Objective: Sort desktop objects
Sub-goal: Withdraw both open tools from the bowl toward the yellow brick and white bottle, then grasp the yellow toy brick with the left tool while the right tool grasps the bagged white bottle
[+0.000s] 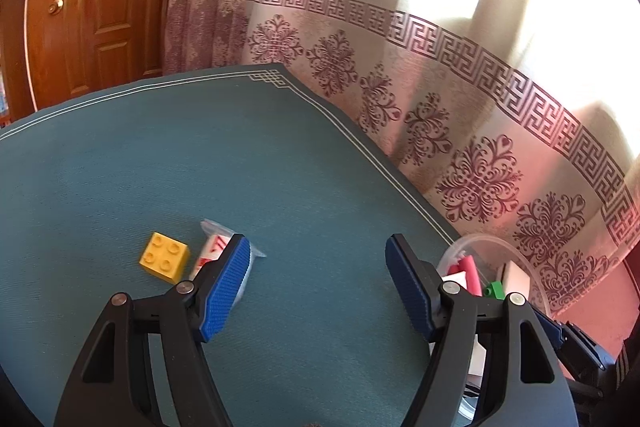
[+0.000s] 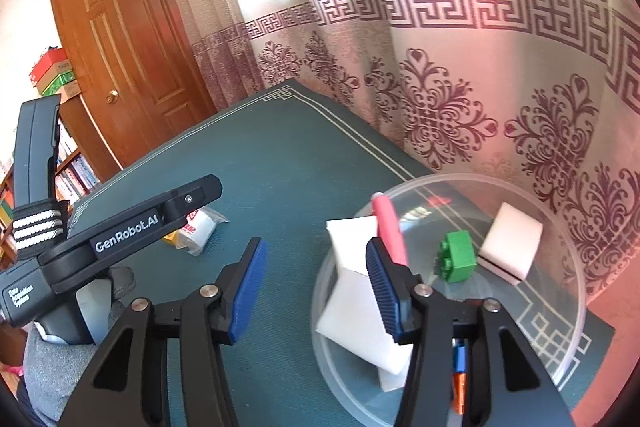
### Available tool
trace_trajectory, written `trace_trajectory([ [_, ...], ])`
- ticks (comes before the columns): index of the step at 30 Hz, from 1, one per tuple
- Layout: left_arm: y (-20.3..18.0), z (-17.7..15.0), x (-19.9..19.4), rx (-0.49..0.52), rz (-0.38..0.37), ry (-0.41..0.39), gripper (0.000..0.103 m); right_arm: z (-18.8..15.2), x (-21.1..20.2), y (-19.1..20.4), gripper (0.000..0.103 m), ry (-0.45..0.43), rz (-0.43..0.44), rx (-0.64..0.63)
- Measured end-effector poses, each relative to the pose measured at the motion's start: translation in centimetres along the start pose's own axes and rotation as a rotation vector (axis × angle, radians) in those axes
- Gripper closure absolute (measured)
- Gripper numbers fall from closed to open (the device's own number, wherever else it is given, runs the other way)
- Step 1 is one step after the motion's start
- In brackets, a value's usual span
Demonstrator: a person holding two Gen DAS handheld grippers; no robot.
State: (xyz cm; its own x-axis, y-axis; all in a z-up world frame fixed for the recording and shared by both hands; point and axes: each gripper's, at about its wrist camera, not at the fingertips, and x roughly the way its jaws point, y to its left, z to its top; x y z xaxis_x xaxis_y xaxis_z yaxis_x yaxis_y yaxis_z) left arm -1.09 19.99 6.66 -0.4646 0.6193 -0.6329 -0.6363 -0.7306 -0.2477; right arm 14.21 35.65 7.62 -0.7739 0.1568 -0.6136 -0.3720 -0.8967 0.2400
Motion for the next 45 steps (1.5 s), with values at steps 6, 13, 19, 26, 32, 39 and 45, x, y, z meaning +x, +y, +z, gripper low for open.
trace_trajectory([
  [6, 2.5, 0.5, -0.1, -0.043, 0.055, -0.012, 0.030, 0.0, 0.8, 1.7, 0.043, 0.009, 0.027, -0.033],
  [13, 6.2, 0.8, 0.2, -0.100, 0.117, -0.015, 0.030, 0.1, 1.8, 3.1, 0.041, 0.024, 0.053, -0.056],
  [19, 9.2, 0.6, 1.2, -0.149, 0.160, 0.014, 0.030, 0.0, 3.0, 4.2, 0.040, 0.058, 0.086, -0.062],
  [26, 10.5, 0.1, 2.9, -0.153, 0.190, 0.057, 0.030, -0.2, 4.1, 5.8, 0.040, 0.081, 0.113, -0.088],
  [32, 10.4, -0.3, 4.2, -0.127, 0.203, 0.103, 0.030, -0.5, 5.0, 6.7, 0.040, 0.103, 0.124, -0.104],
  [39, 10.6, -0.9, 5.2, -0.118, 0.225, 0.135, 0.030, -0.7, 6.2, 6.7, 0.040, 0.132, 0.137, -0.094],
  [45, 11.4, -1.0, 4.9, -0.119, 0.228, 0.134, 0.036, -0.9, 7.0, 7.0, 0.039, 0.149, 0.142, -0.091],
])
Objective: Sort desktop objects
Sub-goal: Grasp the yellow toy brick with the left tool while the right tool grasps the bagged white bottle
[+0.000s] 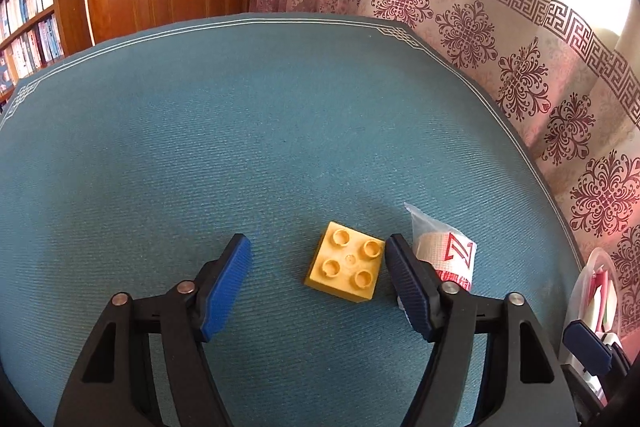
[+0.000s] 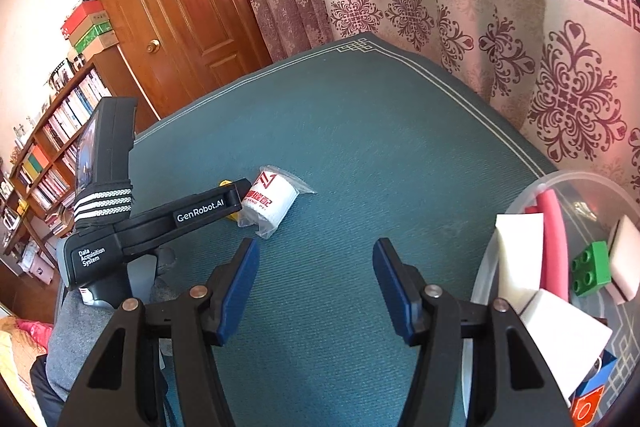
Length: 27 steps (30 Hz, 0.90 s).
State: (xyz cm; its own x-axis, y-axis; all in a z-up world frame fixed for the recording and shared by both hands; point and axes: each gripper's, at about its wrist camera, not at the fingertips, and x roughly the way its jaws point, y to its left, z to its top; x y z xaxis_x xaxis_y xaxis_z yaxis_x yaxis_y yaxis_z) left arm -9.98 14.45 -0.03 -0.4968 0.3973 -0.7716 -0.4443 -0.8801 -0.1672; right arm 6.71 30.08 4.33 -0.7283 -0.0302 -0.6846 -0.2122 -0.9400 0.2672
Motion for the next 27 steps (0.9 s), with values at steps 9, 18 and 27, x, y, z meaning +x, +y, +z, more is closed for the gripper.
trace_trajectory([
  [9, 1.2, 0.6, -0.7, -0.016, 0.006, -0.019, 0.067, 0.4, 1.4, 0.8, 0.040, 0.015, 0.012, -0.008],
  [18, 1.9, 1.5, -2.2, -0.072, 0.004, -0.066, 0.067, 1.1, 4.1, 2.7, 0.039, 0.044, 0.019, -0.041],
  [27, 2.1, 1.5, -3.0, -0.113, -0.025, -0.095, 0.067, 2.4, 6.9, 3.6, 0.039, 0.061, 0.012, -0.050],
])
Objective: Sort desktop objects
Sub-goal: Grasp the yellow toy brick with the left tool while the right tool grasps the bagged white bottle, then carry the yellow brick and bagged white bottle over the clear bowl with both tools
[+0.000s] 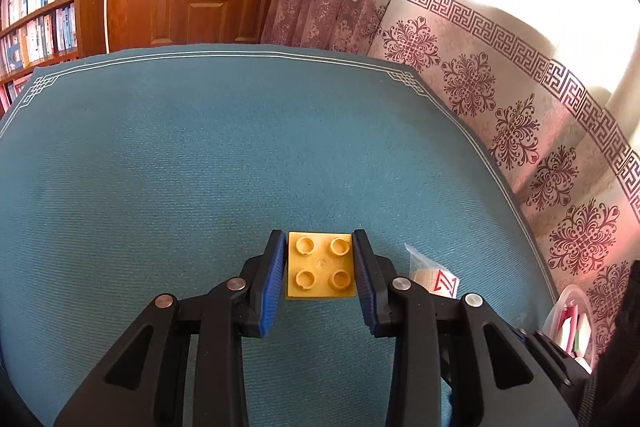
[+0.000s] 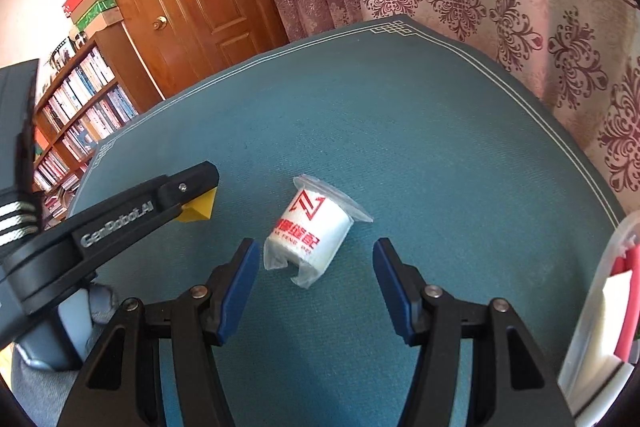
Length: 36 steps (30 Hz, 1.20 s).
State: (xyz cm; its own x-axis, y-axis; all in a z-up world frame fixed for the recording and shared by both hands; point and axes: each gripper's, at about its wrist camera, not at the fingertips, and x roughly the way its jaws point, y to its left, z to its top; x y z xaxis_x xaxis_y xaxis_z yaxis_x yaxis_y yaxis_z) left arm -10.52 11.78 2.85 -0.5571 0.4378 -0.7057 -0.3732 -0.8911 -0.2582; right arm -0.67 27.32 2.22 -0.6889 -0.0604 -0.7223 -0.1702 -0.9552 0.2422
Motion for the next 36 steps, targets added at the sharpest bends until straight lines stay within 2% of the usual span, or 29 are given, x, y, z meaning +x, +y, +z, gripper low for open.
trace_trajectory([
  [14, -0.3, -0.2, 0.3, -0.008, -0.028, 0.007, 0.067, 0.6, 2.7, 0.5, 0.040, 0.019, -0.031, -0.017],
  [15, -0.3, -0.2, 0.3, -0.008, -0.029, 0.007, 0.067, 0.5, 2.7, 0.5, 0.041, 0.018, -0.036, -0.022],
  [17, -0.4, -0.1, 0.2, -0.009, -0.031, 0.006, 0.067, 0.3, 2.6, 0.7, 0.054, 0.023, -0.041, -0.035],
  [18, -0.4, -0.1, 0.2, -0.010, -0.032, 0.006, 0.067, 0.3, 2.5, 0.7, 0.054, 0.023, -0.040, -0.035],
  [28, -1.1, -0.2, -0.4, 0.010, -0.046, -0.006, 0.067, -0.1, -0.5, -0.6, 0.054, -0.014, -0.035, -0.008],
  [36, -3.3, -0.8, -1.2, 0.064, -0.079, -0.014, 0.067, -0.5, -3.7, -1.8, 0.054, -0.061, -0.043, 0.021],
])
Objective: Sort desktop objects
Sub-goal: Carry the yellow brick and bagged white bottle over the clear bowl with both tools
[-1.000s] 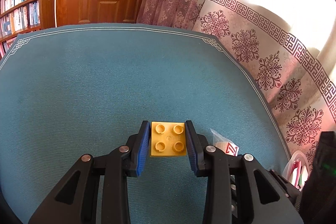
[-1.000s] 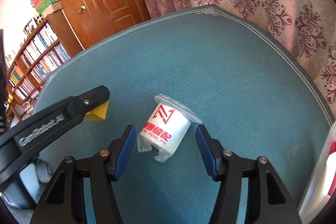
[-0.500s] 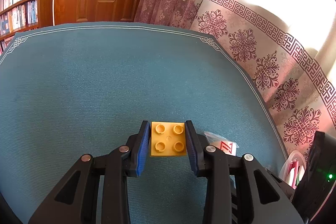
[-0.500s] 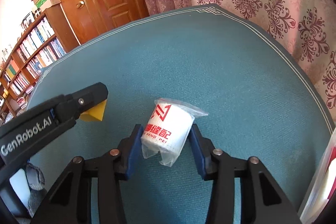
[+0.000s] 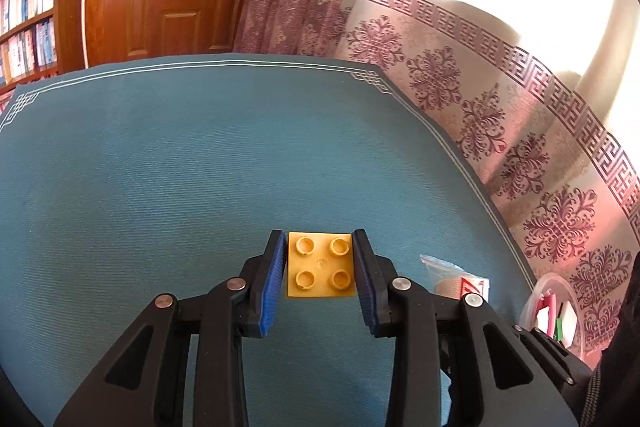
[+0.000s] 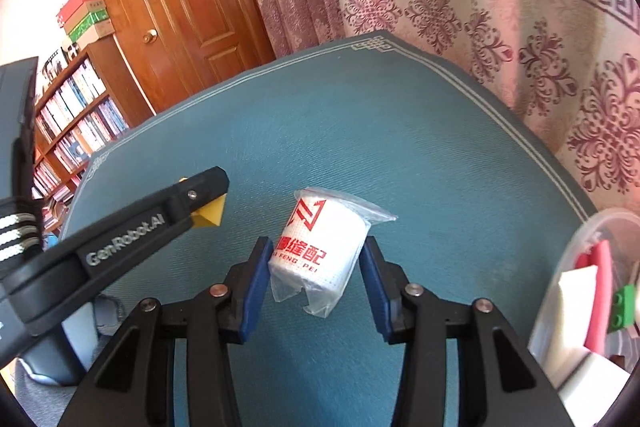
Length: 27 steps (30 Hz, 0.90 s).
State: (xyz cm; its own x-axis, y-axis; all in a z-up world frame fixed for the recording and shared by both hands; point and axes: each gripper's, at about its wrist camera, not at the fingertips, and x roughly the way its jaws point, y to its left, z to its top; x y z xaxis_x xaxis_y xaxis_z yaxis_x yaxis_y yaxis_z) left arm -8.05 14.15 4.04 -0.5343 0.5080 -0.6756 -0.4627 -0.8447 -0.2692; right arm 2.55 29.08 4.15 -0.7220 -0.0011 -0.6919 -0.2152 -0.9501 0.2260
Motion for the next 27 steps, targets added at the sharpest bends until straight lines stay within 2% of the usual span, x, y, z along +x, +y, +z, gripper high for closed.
trace_trajectory([
  [20, -8.1, -1.9, -2.0, 0.157, -0.140, -0.005, 0.067, -1.4, -7.6, -6.5, 0.054, -0.089, -0.111, 0.114],
  [27, -11.9, -3.8, -3.2, 0.227, -0.243, -0.012, 0.067, -2.3, -9.9, -9.3, 0.054, -0.115, -0.169, 0.161],
])
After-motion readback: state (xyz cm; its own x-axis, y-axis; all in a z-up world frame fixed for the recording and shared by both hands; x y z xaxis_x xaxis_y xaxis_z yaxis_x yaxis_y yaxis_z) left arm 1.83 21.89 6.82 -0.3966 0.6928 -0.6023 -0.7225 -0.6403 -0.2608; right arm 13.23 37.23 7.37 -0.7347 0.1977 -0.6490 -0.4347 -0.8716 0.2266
